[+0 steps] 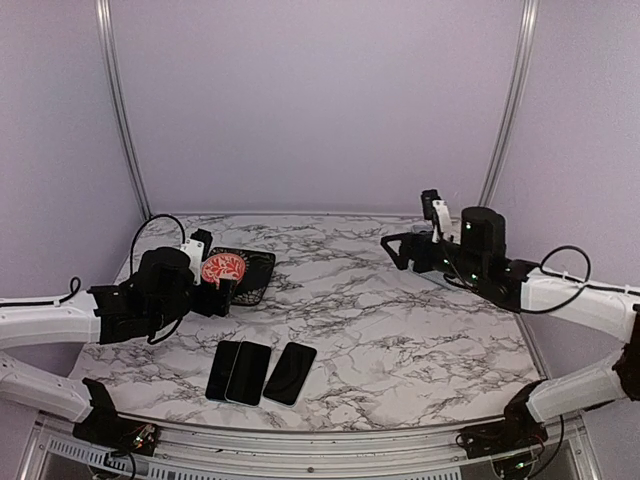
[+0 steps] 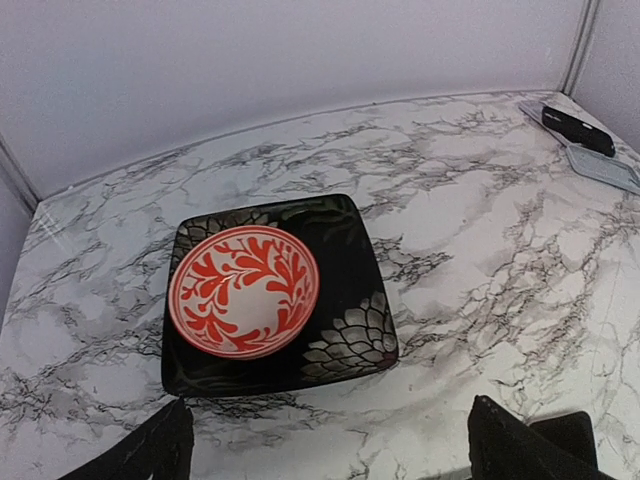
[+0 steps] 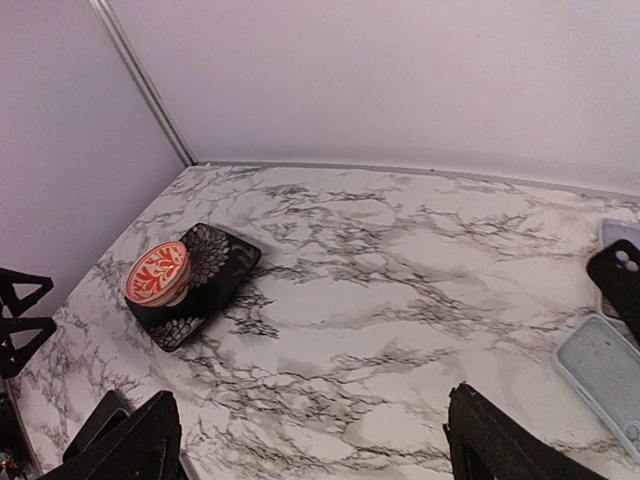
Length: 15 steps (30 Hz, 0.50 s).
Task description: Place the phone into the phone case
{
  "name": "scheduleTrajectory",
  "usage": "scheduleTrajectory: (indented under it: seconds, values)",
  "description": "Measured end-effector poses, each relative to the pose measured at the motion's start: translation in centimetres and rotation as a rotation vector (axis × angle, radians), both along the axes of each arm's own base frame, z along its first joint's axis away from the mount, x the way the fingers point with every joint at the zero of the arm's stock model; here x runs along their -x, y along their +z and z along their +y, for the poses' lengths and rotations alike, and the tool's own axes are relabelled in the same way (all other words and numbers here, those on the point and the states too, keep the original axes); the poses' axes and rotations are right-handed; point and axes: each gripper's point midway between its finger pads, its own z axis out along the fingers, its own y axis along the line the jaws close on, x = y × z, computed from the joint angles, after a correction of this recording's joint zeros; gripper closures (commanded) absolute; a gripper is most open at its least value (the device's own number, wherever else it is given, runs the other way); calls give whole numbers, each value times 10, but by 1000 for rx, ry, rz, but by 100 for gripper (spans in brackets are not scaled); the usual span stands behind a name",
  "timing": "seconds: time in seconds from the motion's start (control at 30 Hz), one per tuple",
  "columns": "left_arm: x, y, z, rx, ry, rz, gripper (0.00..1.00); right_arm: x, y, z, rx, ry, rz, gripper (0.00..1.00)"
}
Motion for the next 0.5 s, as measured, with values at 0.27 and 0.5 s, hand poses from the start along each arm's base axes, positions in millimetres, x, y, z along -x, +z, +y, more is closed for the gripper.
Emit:
scheduleTrajectory:
  seconds: [0.27, 0.5]
  values:
    - [23, -21, -43, -70, -193, 167, 7, -35, -51, 63, 415, -16, 210, 16]
    - [31, -48, -43, -141, -210, 251, 6, -92, -141, -37, 645, -168, 532, 18]
